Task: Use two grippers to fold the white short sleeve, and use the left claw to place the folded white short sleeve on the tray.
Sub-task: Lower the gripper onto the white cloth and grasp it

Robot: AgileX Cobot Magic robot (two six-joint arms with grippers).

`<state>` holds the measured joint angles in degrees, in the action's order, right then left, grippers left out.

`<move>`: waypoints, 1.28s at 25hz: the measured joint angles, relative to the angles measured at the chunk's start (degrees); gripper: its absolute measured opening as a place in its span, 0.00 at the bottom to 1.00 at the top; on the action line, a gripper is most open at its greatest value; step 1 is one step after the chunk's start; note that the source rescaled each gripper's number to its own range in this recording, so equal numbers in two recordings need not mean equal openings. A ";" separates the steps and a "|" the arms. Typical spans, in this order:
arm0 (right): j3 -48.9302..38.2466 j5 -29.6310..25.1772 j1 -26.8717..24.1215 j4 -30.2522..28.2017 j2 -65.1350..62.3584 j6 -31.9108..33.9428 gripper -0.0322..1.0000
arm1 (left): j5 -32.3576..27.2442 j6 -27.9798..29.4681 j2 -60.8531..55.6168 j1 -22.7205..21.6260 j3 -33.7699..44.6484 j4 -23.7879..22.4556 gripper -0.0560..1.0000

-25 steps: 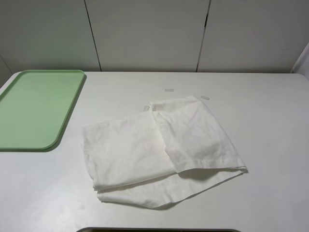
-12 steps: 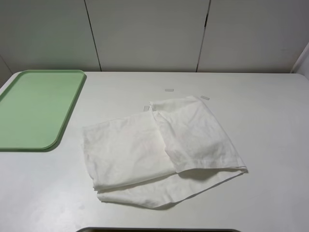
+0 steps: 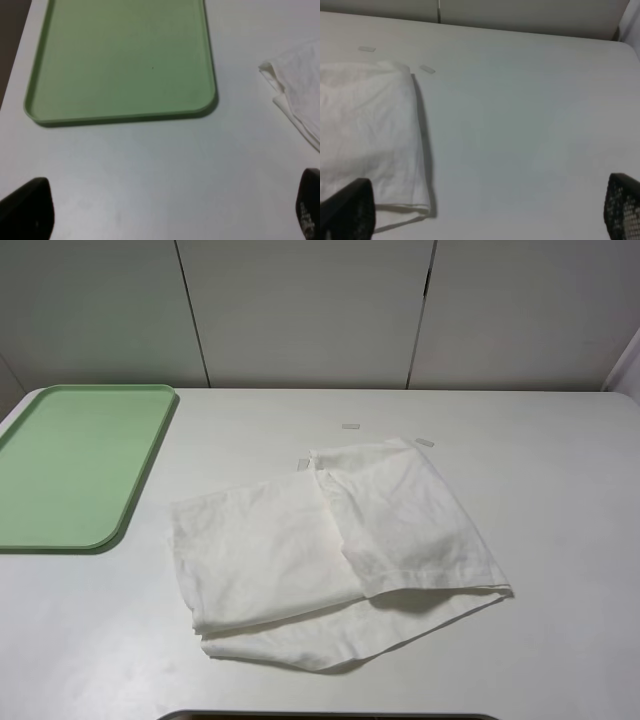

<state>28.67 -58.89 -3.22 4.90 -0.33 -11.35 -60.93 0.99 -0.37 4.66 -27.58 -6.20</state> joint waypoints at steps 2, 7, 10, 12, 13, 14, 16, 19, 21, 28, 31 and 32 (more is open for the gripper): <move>0.00 0.00 0.00 0.00 0.00 0.00 1.00 | 0.44 0.00 0.00 0.00 0.00 0.00 0.97; 0.00 0.00 0.00 0.00 0.00 0.00 1.00 | 0.51 0.00 0.00 0.00 0.00 0.00 0.97; 0.00 0.00 0.00 0.00 0.00 0.00 1.00 | 0.52 0.00 0.00 0.00 0.00 0.00 0.97; 0.00 0.00 0.00 0.00 0.00 0.00 1.00 | 0.52 0.00 0.00 0.00 0.00 0.00 0.97; 0.00 0.00 0.00 0.00 0.00 0.00 1.00 | 0.52 0.00 0.00 0.00 0.00 0.88 0.97; 0.00 0.00 0.00 0.00 0.00 0.00 1.00 | 0.57 0.00 0.00 0.00 -0.05 3.01 0.97; 0.00 0.00 0.00 0.00 0.00 0.00 1.00 | 1.29 -0.14 0.84 0.00 -1.16 7.98 0.97; 0.00 0.00 0.00 0.00 0.00 0.00 1.00 | 5.95 -2.77 5.18 0.00 -5.10 14.08 0.96; 0.00 0.00 0.00 0.00 0.00 0.00 1.00 | 8.45 -4.90 9.26 0.00 -7.38 16.87 0.96; 0.00 0.00 0.00 0.00 0.00 0.00 1.00 | 10.87 -10.91 23.91 0.00 -10.71 25.90 0.95; 0.00 0.00 0.00 0.00 0.00 0.00 1.00 | 17.23 -24.76 42.06 0.00 -10.71 40.72 0.95; 0.00 0.00 0.00 0.00 0.00 0.00 1.00 | 17.67 -26.60 43.91 0.00 -10.71 42.71 0.95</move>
<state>28.67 -58.89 -3.22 4.90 -0.33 -11.35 -43.26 -25.61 43.54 4.66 -38.30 36.51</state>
